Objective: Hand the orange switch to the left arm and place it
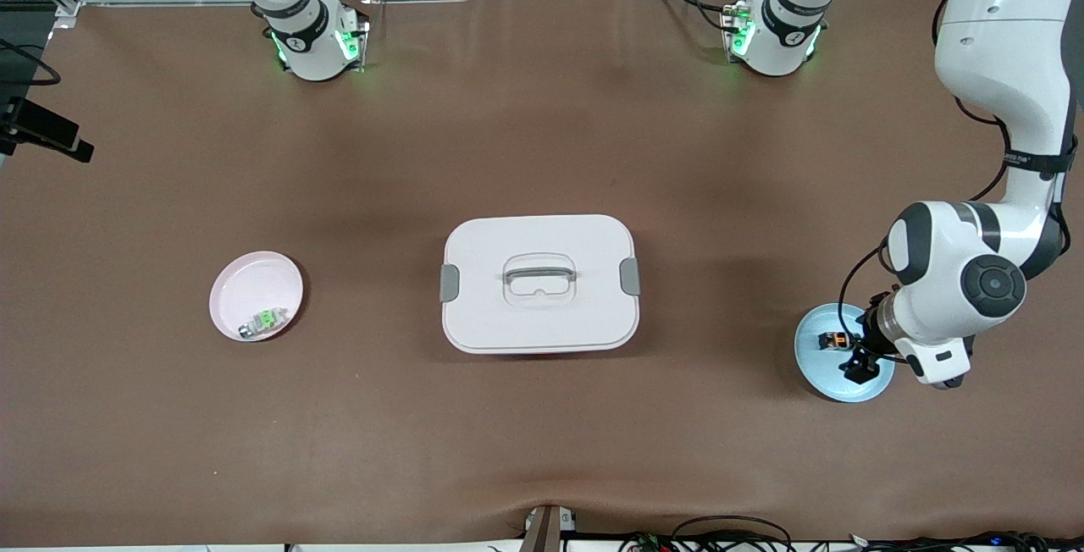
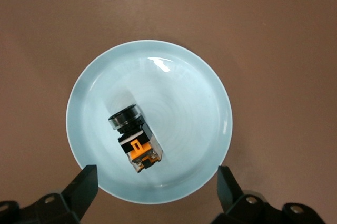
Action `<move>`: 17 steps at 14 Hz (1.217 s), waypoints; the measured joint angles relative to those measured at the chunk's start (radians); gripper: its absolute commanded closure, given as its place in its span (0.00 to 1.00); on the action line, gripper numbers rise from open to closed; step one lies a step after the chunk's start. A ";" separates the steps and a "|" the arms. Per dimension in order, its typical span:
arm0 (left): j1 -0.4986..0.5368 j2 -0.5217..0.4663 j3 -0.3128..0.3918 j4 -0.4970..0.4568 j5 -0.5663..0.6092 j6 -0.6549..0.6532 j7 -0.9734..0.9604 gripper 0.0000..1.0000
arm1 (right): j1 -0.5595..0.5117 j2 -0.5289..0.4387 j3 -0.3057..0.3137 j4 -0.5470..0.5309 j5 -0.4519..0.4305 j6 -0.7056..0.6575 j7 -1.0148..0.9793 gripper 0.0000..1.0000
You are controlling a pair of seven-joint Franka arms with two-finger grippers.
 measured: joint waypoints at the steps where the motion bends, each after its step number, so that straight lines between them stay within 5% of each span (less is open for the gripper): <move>1: -0.001 -0.014 0.000 -0.014 -0.004 0.000 0.089 0.00 | 0.000 -0.001 0.001 0.000 0.002 0.003 -0.005 0.00; 6: -0.002 -0.060 0.001 -0.060 -0.012 0.000 0.502 0.00 | 0.000 -0.011 0.000 0.000 0.003 0.002 -0.071 0.00; 17: -0.007 -0.186 0.001 -0.103 -0.075 -0.022 0.875 0.00 | -0.002 -0.044 -0.005 -0.002 0.003 -0.003 -0.089 0.00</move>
